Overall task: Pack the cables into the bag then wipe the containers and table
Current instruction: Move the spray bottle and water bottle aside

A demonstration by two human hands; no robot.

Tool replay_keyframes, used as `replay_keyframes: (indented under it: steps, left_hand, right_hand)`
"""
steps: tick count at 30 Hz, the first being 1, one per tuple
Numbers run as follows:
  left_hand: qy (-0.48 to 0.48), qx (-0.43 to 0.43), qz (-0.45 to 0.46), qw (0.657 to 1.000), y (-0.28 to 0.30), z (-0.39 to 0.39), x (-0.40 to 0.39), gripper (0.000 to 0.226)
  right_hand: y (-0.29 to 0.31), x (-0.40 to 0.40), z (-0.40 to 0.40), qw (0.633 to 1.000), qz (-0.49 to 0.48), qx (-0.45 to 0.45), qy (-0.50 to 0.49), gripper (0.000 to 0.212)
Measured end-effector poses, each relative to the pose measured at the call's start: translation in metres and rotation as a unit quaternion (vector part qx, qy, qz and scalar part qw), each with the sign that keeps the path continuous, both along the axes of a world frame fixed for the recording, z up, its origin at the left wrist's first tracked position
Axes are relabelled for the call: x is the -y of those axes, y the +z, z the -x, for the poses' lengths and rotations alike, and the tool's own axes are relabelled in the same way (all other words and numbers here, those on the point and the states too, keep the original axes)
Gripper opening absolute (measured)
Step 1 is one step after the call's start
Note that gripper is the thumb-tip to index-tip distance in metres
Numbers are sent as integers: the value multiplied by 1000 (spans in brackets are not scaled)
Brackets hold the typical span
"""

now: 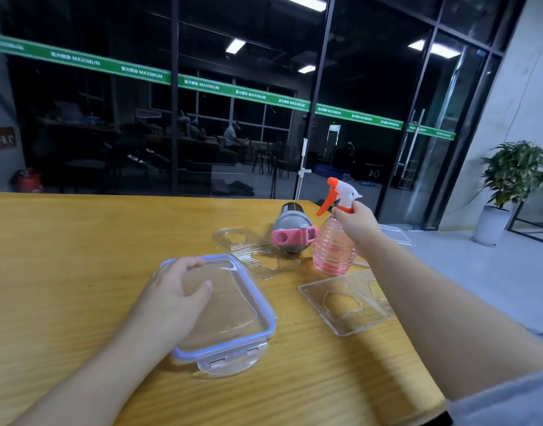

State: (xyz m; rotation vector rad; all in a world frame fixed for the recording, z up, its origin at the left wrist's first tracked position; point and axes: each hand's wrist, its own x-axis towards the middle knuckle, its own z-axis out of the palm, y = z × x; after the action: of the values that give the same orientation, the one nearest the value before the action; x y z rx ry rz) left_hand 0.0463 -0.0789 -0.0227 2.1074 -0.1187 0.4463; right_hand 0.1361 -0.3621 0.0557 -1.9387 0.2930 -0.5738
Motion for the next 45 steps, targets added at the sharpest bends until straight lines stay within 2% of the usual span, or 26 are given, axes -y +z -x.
replay_keyframes:
  steps: [1,4,8,11,13,17,20,22,25,28,30,36,41,43,45]
  left_hand:
    - [0,0,3,1000,1,0,0,30]
    - [0,2,13,1000,1,1,-1,29]
    - [10,27,24,999,-1,-2,-1,28]
    - [14,47,22,999,0,-2,0,32]
    - [15,60,24,998,4,1,-2,35]
    - [42,96,-9,994,9,1,-19,49]
    - [60,97,-31,993,11,-3,-43,63]
    - [57,96,-55,992,9,-4,-61,73]
    - [48,106,-124,985,8,-2,-87,90]
    - [53,136,-147,978,3,-7,-112,60]
    - [55,137,-147,978,1,-11,-129,48]
    - [79,119,-178,974,-12,-29,-177,43]
    - [104,75,-193,973,-14,-36,-201,37]
    - [110,70,-225,966,-12,-36,-207,42]
    - [133,110,-277,945,-7,-35,-211,44]
  right_hand:
    - [0,0,1,1000,7,6,0,5]
    - [-2,-2,5,997,49,53,-8,17]
    - [13,-20,16,986,90,137,-20,7]
    - [37,-45,26,979,109,174,14,11]
    - [49,-66,29,979,84,178,47,12]
    - [57,-119,35,973,28,188,128,28]
    - [49,-164,44,961,61,188,192,17]
    - [42,-195,48,954,82,187,221,21]
    - [30,-237,48,950,56,178,250,22]
    - [17,-272,39,948,0,163,274,19]
    - [8,-293,31,947,-30,153,281,18]
    - [-16,-341,11,946,-72,132,288,22]
    - [-28,-366,-1,940,-56,137,307,18]
    - [-27,-373,-6,938,-40,135,315,21]
    - [-25,-377,-12,935,-15,128,330,24]
